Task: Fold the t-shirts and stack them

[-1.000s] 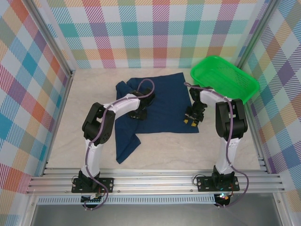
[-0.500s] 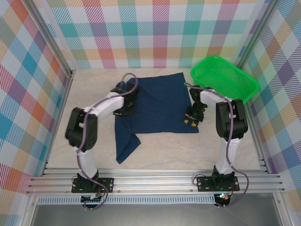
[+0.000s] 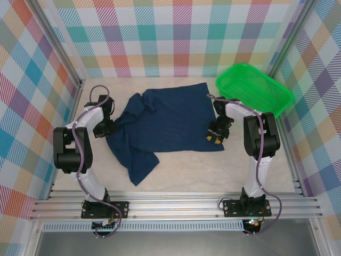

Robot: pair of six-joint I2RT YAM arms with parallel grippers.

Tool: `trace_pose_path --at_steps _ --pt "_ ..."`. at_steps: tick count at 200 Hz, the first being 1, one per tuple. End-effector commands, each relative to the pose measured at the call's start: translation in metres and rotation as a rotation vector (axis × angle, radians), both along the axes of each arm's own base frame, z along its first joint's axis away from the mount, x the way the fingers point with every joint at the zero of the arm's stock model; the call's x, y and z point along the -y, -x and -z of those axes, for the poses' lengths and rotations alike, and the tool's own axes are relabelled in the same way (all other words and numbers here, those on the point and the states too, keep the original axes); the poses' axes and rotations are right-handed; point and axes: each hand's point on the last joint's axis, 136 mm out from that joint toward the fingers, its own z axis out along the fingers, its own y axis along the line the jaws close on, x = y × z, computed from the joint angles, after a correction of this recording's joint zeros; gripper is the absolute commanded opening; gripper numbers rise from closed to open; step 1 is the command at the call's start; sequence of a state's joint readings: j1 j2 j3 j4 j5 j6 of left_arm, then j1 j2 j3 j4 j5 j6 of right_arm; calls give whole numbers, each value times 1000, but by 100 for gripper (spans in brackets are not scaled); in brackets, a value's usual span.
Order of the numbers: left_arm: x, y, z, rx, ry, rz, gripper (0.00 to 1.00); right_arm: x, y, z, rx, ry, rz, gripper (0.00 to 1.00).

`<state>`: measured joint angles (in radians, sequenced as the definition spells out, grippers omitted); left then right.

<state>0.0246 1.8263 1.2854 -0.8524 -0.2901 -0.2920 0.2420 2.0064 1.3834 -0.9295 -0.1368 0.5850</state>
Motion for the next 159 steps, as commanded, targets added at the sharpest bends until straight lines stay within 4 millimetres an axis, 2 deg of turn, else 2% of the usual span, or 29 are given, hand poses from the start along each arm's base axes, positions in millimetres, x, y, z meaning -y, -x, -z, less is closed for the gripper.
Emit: trace_pose_path --at_steps 1,5,11,32,39,47,64,75,97,107,116,128,143,159 --pt "-28 -12 -7 -25 -128 -9 0 -6 2 5 -30 -11 -19 34" --pt "-30 -14 -9 -30 -143 -7 0 -6 1 5 -28 -10 -21 34" --pt "-33 -16 -9 -41 -160 -8 6 -6 0 5 -25 -9 -21 35" --pt "-39 -11 -23 -54 -213 -39 47 -5 -5 1 -13 0 -26 34" --pt "-38 -6 -32 -42 -225 -52 58 -5 -7 -2 -3 0 -29 35" --pt "-31 1 -41 -21 -211 -57 64 -5 -9 -9 17 -1 -32 36" --pt "5 30 -54 9 -76 -77 66 -7 -15 -29 81 -17 -37 42" --pt "34 63 -55 -10 33 -110 65 -6 -18 -47 128 -21 -40 47" --pt "95 137 -41 -82 262 -211 58 -3 -16 -78 207 -20 -33 51" --pt "118 170 -28 -135 335 -247 56 -3 -12 -87 235 -36 -27 51" --pt "132 191 -20 -169 377 -284 54 -6 -8 -93 257 -61 -22 51" --pt "145 207 -12 -178 415 -315 52 -12 -2 -99 296 -112 -27 52" --pt "159 215 0 -190 457 -318 51 -22 7 -103 341 -197 -34 52" --pt "166 222 14 -219 460 -299 49 -31 19 -104 367 -281 -37 53"
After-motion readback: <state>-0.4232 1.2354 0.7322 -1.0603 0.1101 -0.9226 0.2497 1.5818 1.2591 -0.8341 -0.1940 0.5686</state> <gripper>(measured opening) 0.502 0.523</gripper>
